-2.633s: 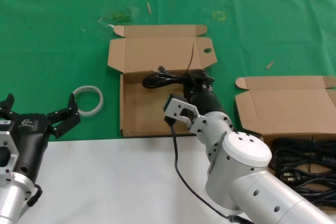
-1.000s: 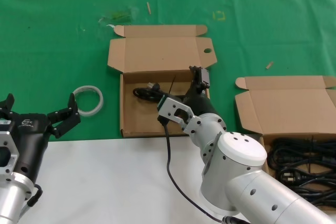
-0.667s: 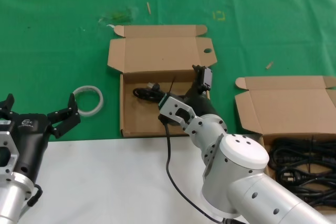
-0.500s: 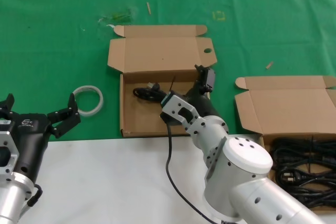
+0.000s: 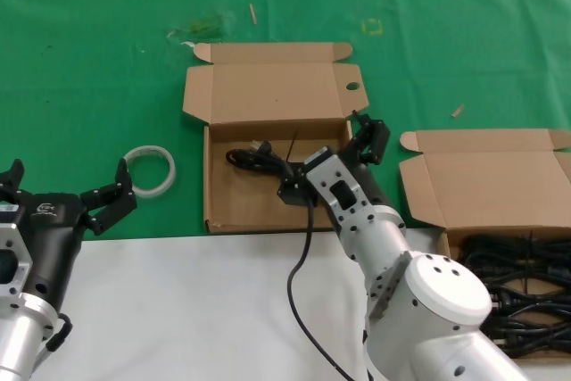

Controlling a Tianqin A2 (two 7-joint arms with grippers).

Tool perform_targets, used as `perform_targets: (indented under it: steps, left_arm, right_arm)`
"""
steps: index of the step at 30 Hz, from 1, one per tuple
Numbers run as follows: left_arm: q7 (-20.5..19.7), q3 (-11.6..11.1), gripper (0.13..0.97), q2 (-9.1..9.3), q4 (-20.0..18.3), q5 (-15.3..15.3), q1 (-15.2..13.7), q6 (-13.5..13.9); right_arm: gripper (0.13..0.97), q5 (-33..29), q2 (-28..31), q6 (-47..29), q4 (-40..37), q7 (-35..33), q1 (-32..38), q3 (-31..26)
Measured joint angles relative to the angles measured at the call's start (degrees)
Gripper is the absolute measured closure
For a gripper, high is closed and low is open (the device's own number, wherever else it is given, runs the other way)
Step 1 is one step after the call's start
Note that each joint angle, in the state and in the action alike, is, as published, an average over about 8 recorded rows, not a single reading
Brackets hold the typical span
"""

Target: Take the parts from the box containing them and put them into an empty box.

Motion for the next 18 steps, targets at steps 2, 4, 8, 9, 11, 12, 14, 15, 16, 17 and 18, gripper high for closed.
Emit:
perform_targets:
  steps: [2,4,8,9,11,12,14,15,16,17,18]
  left_arm:
    - [0.0,0.0,0.132,0.0,0.0,0.0,0.0,0.0]
    - [0.0,0.0,0.132,0.0,0.0,0.0,0.0,0.0]
    - [0.0,0.0,0.132,0.0,0.0,0.0,0.0,0.0]
    - [0.0,0.0,0.132,0.0,0.0,0.0,0.0,0.0]
    - [0.01,0.0,0.132,0.0,0.0,0.0,0.0,0.0]
    - [0.01,0.0,0.132,0.0,0.0,0.0,0.0,0.0]
    - [0.02,0.0,0.132,0.0,0.0,0.0,0.0,0.0]
    - [0.03,0.0,0.132,0.0,0.0,0.0,0.0,0.0]
    - [0.04,0.0,0.132,0.0,0.0,0.0,0.0,0.0]
    - [0.04,0.0,0.132,0.0,0.0,0.0,0.0,0.0]
    - [0.04,0.0,0.132,0.0,0.0,0.0,0.0,0.0]
  right_arm:
    - [0.132,-1.03,0.0,-0.74,0.9,2.0,-0.96,1.16]
    - [0.13,-2.09,0.0,-1.5,1.82,4.04,-1.94,2.35]
    - [0.129,-4.17,0.0,-2.99,3.63,8.05,-3.86,4.68]
    - [0.129,-4.7,0.0,-3.37,4.09,9.08,-4.35,5.27]
    - [0.129,-5.74,0.0,-4.11,4.99,11.08,-5.31,6.44]
    - [0.129,-6.27,0.0,-4.49,5.45,12.11,-5.8,7.03]
    - [0.129,-7.31,0.0,-5.24,6.36,14.11,-6.76,8.2]
    - [0.129,-7.84,0.0,-5.62,6.82,15.14,-7.25,8.79]
    - [0.129,-8.37,0.0,-6.0,7.28,16.16,-7.75,9.39]
    - [0.129,-8.88,0.0,-6.36,7.72,17.15,-8.22,9.96]
    - [0.129,-9.41,0.0,-6.74,8.18,18.17,-8.71,10.56]
